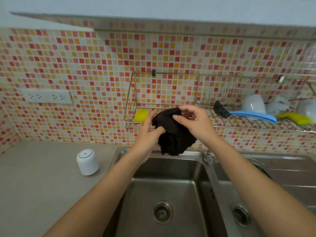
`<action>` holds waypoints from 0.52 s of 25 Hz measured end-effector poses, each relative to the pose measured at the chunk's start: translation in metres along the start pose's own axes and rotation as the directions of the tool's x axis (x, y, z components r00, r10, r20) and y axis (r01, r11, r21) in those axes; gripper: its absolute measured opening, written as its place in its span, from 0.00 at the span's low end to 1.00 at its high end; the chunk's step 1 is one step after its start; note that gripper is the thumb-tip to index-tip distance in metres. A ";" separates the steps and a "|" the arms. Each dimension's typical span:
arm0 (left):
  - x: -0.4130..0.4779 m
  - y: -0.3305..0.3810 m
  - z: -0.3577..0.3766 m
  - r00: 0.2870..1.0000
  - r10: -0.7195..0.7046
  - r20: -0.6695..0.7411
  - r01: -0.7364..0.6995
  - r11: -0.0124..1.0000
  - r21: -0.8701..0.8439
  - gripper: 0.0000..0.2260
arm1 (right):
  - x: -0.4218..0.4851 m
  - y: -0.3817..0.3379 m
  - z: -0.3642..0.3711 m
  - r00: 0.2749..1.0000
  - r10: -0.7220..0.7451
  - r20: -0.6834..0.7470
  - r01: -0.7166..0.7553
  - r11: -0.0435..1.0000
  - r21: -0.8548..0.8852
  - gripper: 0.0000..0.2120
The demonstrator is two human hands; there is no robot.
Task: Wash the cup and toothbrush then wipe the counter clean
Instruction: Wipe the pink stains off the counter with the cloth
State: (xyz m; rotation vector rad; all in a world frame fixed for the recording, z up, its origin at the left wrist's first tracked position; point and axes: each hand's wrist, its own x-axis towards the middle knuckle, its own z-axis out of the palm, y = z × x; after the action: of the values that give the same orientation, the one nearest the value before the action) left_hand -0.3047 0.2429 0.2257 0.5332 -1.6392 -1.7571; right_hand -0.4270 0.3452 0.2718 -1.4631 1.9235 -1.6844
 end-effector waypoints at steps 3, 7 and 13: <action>0.049 0.040 0.009 0.987 0.144 -0.072 -0.110 0.928 0.355 0.13 | 0.040 -0.016 -0.023 0.993 -0.107 -0.049 0.107 0.994 -0.009 0.09; 0.112 0.072 0.020 0.948 0.313 -0.061 -0.153 0.616 0.773 0.10 | 0.088 0.009 -0.041 0.988 0.009 -0.156 0.003 0.997 0.082 0.08; 0.193 0.016 0.031 0.991 -0.091 -0.097 0.099 0.011 0.995 0.12 | 0.131 0.109 -0.021 0.937 0.340 -0.080 -0.338 0.940 0.037 0.07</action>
State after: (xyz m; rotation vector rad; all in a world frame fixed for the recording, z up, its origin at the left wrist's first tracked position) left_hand -0.4569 0.1293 0.2731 1.2856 -2.7483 -0.1853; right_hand -0.5639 0.2446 0.2448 -0.9907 2.0497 -1.6216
